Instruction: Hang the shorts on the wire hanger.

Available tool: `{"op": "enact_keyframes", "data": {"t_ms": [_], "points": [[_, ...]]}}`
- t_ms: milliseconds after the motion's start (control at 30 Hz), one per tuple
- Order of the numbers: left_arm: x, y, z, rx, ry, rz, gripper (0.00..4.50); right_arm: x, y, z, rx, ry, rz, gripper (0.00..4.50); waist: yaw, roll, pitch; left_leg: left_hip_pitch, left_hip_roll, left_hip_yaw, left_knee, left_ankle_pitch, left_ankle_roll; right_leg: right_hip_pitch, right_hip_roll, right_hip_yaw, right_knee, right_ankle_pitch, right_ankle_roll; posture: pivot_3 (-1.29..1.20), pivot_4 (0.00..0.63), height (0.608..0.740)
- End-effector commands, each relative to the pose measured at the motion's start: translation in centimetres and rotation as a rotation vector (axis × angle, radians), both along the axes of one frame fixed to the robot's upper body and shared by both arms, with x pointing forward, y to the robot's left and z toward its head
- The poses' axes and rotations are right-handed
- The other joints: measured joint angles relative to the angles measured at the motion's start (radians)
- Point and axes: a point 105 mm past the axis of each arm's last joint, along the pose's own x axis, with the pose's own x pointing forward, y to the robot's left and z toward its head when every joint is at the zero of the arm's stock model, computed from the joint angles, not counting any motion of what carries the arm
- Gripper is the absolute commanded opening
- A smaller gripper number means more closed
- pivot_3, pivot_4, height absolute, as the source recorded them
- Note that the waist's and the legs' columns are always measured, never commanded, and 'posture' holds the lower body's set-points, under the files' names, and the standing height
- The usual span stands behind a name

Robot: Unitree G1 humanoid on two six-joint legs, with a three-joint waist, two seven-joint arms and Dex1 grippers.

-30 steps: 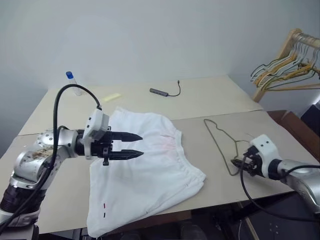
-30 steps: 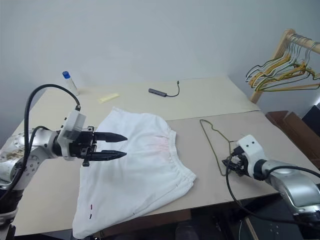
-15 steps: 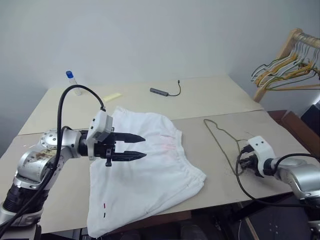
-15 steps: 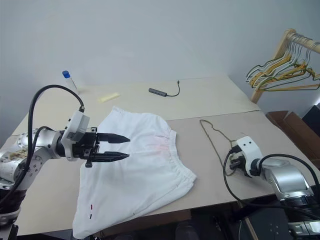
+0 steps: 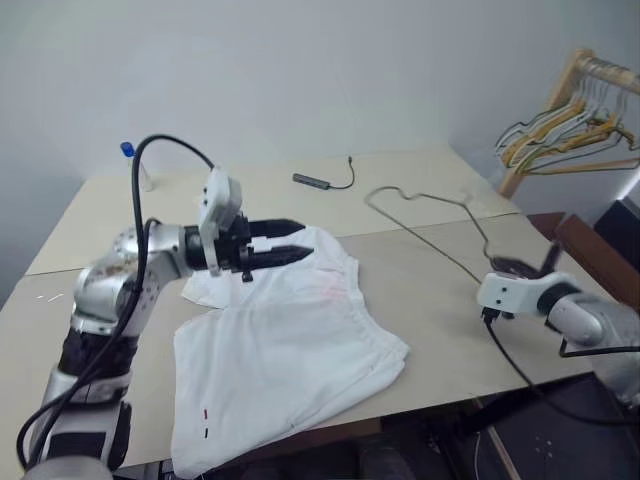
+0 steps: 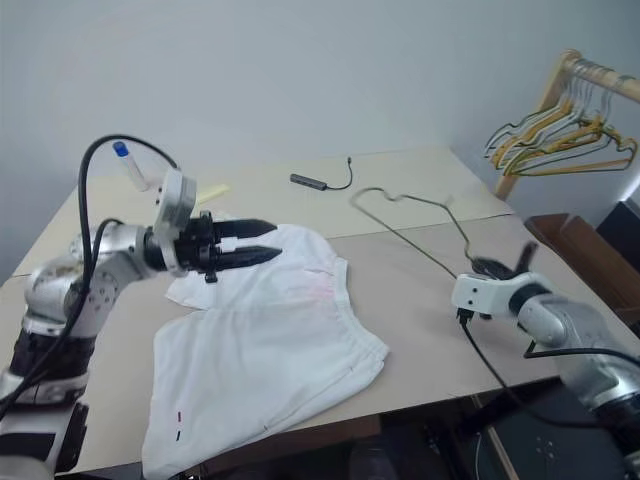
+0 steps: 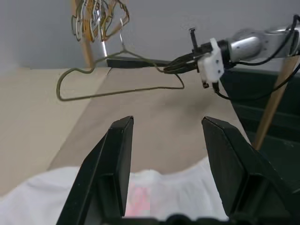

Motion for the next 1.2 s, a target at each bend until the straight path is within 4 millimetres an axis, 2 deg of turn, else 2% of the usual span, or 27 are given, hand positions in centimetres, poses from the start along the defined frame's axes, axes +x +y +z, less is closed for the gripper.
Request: {"op": "enact_keyframes", "data": {"t_ms": [33, 133, 167, 233, 400, 500, 667, 867, 1100, 1133, 1200], "points": [[1.5, 0.0, 0.9, 0.005, 0.040, 0.024, 2.51, -0.3, 1.5, 0.4, -0.196, -0.099, 0.217, 0.01, -0.019, 0.000, 0.000, 0.000, 0.000, -0.001, -0.001, 0.000, 0.000, 0.000, 0.000, 0.000, 0.000, 0.000, 0.000, -0.26, 0.000, 0.740], [2.5, -0.1, 0.6, 0.059, 0.061, 0.013, 2.51, 0.0, 2.0, 1.1, -0.217, -0.147, 0.291, 0.01, -0.045, 0.000, 0.000, 0.000, -0.001, -0.001, -0.001, 0.000, 0.000, 0.000, 0.000, 0.002, -0.001, 0.004, -0.007, -0.27, 0.000, 0.740], [2.7, -0.2, 0.2, 0.091, 0.084, 0.005, 2.68, 0.1, 2.2, 1.5, -0.217, -0.166, 0.309, 0.00, -0.053, 0.000, 0.000, 0.000, -0.001, -0.001, -0.001, 0.000, 0.000, 0.000, 0.000, 0.003, -0.001, 0.004, -0.007, -0.27, 0.000, 0.740], [2.9, -0.4, -0.8, 0.151, 0.105, -0.018, 3.05, 0.1, 2.8, 2.3, -0.208, -0.201, 0.343, 0.00, -0.072, 0.000, 0.000, 0.000, -0.002, -0.001, -0.001, 0.000, 0.000, 0.000, -0.001, 0.003, -0.001, 0.004, -0.006, -0.27, 0.000, 0.740], [2.9, -1.5, -3.0, 0.280, 0.146, -0.112, 4.45, 0.2, 4.3, 3.9, -0.188, -0.242, 0.387, 0.00, -0.108, 0.000, 0.000, 0.001, -0.003, -0.001, 0.000, 0.000, 0.000, 0.001, -0.002, 0.005, 0.000, 0.004, -0.006, -0.27, 0.000, 0.740], [2.6, -2.1, -4.3, 0.360, 0.152, -0.165, 4.45, 0.2, 5.0, 4.5, -0.181, -0.260, 0.411, 0.00, -0.122, 0.000, 0.000, 0.001, -0.003, -0.002, 0.000, 0.000, 0.000, 0.001, -0.001, 0.005, 0.000, 0.004, -0.005, -0.27, 0.000, 0.740], [3.7, -3.2, -7.2, 0.513, 0.170, -0.109, 4.45, 0.0, 6.2, 5.5, -0.169, -0.285, 0.446, 0.00, -0.124, 0.000, 0.000, 0.001, -0.003, -0.002, 0.000, 0.000, 0.000, 0.002, -0.001, 0.005, 0.000, 0.004, -0.005, -0.28, 0.000, 0.740], [3.8, -3.7, -6.9, 0.478, 0.161, -0.123, 2.58, 0.1, 6.2, 5.9, -0.166, -0.290, 0.442, 0.00, -0.124, 0.000, 0.000, 0.001, -0.003, -0.001, 0.000, -0.001, 0.001, 0.001, -0.002, 0.006, 0.000, 0.004, -0.005, -0.29, 0.000, 0.740], [3.6, -3.0, -6.6, 0.456, 0.167, -0.120, 0.27, 0.0, 6.3, 6.2, -0.158, -0.301, 0.449, 0.00, -0.125, 0.000, 0.000, 0.001, -0.003, -0.001, 0.000, -0.001, 0.001, 0.001, -0.002, 0.006, 0.001, 0.004, -0.005, -0.29, 0.000, 0.740], [3.5, -2.9, -6.6, 0.458, 0.164, -0.118, 0.03, 0.0, 6.4, 6.2, -0.150, -0.300, 0.455, 0.00, -0.126, 0.000, 0.000, 0.001, -0.003, -0.001, 0.000, -0.001, 0.001, 0.001, -0.002, 0.006, 0.001, 0.004, -0.005, -0.29, 0.000, 0.740], [3.5, -2.4, -6.6, 0.473, 0.149, -0.119, 0.03, -0.2, 6.7, 6.4, -0.112, -0.291, 0.472, 0.00, -0.127, 0.000, 0.000, 0.001, -0.003, -0.001, 0.000, -0.001, 0.001, 0.001, -0.002, 0.006, 0.001, 0.004, -0.005, -0.29, 0.000, 0.740]]}}
